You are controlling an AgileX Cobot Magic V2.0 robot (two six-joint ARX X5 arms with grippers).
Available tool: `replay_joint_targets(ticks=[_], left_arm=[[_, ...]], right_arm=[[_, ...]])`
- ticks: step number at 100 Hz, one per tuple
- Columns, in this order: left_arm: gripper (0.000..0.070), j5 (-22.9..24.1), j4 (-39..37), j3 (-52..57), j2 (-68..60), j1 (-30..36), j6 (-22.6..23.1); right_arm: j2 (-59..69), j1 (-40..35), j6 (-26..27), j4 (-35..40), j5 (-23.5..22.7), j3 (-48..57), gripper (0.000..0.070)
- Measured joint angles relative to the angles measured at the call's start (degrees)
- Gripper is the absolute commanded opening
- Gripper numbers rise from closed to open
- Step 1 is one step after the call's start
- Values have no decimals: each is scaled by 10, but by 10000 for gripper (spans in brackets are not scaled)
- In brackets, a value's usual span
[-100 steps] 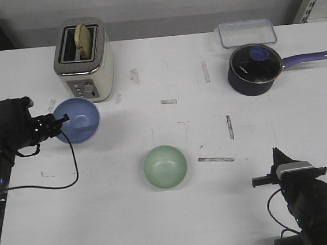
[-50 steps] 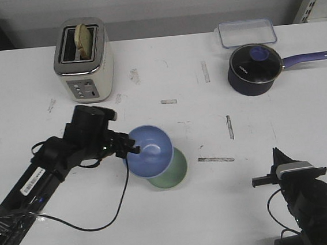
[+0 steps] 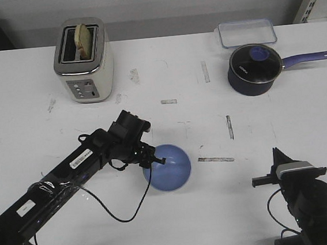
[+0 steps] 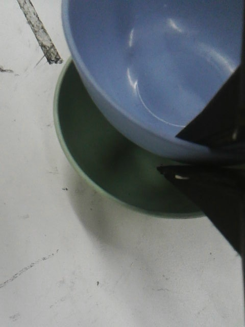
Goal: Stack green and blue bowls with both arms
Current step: 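Lift the blue bowl and lower it into the green bowl, then release the blue bowl and retract the left gripper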
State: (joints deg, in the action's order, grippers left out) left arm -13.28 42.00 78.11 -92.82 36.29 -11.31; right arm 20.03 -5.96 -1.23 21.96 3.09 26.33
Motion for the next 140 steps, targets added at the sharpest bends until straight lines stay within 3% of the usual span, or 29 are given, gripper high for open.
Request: replay_joint_targets(ticks=[15, 21, 36, 47, 87, 117, 124, 140], left_arm=[[36, 0, -3, 0, -1, 0, 0], [147, 0, -8, 0, -1, 0, 0], [525, 0, -13, 0, -1, 0, -1], [700, 0, -13, 0, -1, 0, -1], [700, 0, -17, 0, 62, -10, 0], [169, 111, -14, 0, 156, -74, 18], [10, 123, -8, 0, 180, -98, 24], [2, 147, 20, 0, 228, -165, 36]], right_arm=[[0, 0, 0, 0, 0, 0, 0], [0, 0, 0, 0, 0, 0, 0], [0, 0, 0, 0, 0, 0, 0], [0, 0, 0, 0, 0, 0, 0], [0, 0, 0, 0, 0, 0, 0], [0, 0, 0, 0, 0, 0, 0], [0, 0, 0, 0, 0, 0, 0], [0, 0, 0, 0, 0, 0, 0]])
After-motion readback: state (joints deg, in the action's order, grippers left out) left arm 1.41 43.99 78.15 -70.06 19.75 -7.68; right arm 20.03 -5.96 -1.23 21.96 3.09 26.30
